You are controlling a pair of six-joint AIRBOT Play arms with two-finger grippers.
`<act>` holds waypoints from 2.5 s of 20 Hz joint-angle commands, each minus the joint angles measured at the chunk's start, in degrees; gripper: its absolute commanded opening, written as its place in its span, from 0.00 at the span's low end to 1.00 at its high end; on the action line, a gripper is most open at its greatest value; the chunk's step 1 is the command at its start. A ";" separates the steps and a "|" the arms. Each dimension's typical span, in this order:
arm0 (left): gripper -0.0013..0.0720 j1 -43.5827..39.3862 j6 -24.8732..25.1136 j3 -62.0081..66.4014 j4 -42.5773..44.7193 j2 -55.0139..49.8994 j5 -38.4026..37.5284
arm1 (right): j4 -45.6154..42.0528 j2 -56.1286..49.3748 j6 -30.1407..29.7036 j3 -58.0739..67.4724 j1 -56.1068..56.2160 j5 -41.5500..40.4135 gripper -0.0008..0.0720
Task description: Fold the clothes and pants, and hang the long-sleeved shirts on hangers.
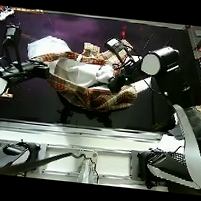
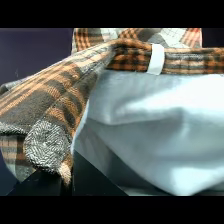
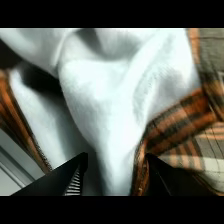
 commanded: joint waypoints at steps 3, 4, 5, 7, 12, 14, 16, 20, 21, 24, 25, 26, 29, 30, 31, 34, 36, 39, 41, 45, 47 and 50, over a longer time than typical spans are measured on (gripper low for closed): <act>0.04 -1.95 0.09 -1.84 -0.09 6.05 -2.25 | -4.72 9.49 15.26 -0.31 -1.46 -16.15 0.72; 0.04 -2.93 0.02 -2.54 -0.09 7.23 -2.27 | -4.85 10.45 18.29 -0.31 -3.58 -19.17 0.73; 0.04 -3.80 -0.15 -3.19 -0.09 8.20 -2.23 | -3.89 10.47 20.24 -0.20 -6.34 -20.26 0.73; 0.04 -5.55 -1.01 -4.52 -0.07 9.68 -2.10 | 2.45 8.63 19.41 -0.20 -11.63 -18.40 0.81; 0.04 -7.13 -2.54 -6.12 -0.04 10.95 -1.33 | 13.14 0.35 16.24 -0.22 -16.55 -10.01 0.94; 0.04 -7.13 -2.51 -6.12 -0.07 10.95 -1.18 | 14.82 -2.23 14.91 -0.44 -16.00 -7.67 0.96; 0.04 -7.13 -2.51 -6.12 -0.07 10.95 -1.18 | 17.90 -3.67 13.75 -1.92 -15.26 -7.58 0.96; 0.04 -7.13 -2.54 -6.14 -0.07 10.95 -1.11 | 22.32 -5.29 13.31 -5.38 -13.55 -10.10 0.80; 0.04 -7.13 -2.54 -6.14 -0.07 10.95 -1.01 | 22.08 -5.49 13.29 -6.05 -13.09 -11.54 0.59; 0.04 -7.13 -2.54 -6.12 -0.07 10.95 0.81 | 20.79 -5.25 12.81 -6.51 -12.96 -19.93 0.06; 0.04 -7.13 -2.54 -6.10 -0.07 10.95 3.02 | 19.56 -4.92 12.52 -5.40 -13.35 -22.93 0.06; 0.04 -7.13 -2.54 -5.97 -0.09 10.97 6.54 | 18.43 -4.59 11.17 -2.93 -13.70 -25.38 0.06; 0.04 -7.15 -2.51 -5.62 -5.18 12.44 27.80 | 15.52 -3.04 1.51 10.64 -13.62 -34.36 0.06; 0.04 -7.30 -2.51 -5.38 -8.57 13.05 36.46 | 15.43 -2.62 -2.95 16.72 -13.51 -37.16 0.06; 0.04 -7.67 -2.54 -5.01 -13.33 13.49 45.53 | 15.54 -2.27 -7.32 22.67 -12.98 -38.86 0.06; 0.05 -12.68 -2.71 -1.86 -18.91 13.90 61.66 | 15.56 -0.57 -22.69 37.62 -8.37 -39.41 0.06; 0.05 -17.38 -2.71 0.79 -14.75 13.70 62.31 | 13.75 3.89 -34.01 36.02 -2.51 -39.41 0.06; 0.04 -21.16 -1.92 1.49 -5.77 13.55 61.11 | 4.02 9.11 -31.71 28.06 3.10 -34.53 0.06; 0.05 -19.58 1.16 1.49 -5.42 13.31 56.43 | -3.26 8.48 -22.12 25.68 2.05 -24.70 0.06; 0.04 -8.85 6.75 1.44 -5.42 13.25 36.98 | -7.19 2.60 -7.85 24.26 -5.57 -4.24 0.06; 0.04 -2.49 2.21 1.40 -5.44 12.04 24.37 | -6.64 -1.29 -1.25 24.26 -8.31 0.00 0.06; 0.05 1.36 -3.78 0.61 -5.49 7.93 9.20 | 0.04 -6.71 1.70 24.26 -7.02 -3.15 0.06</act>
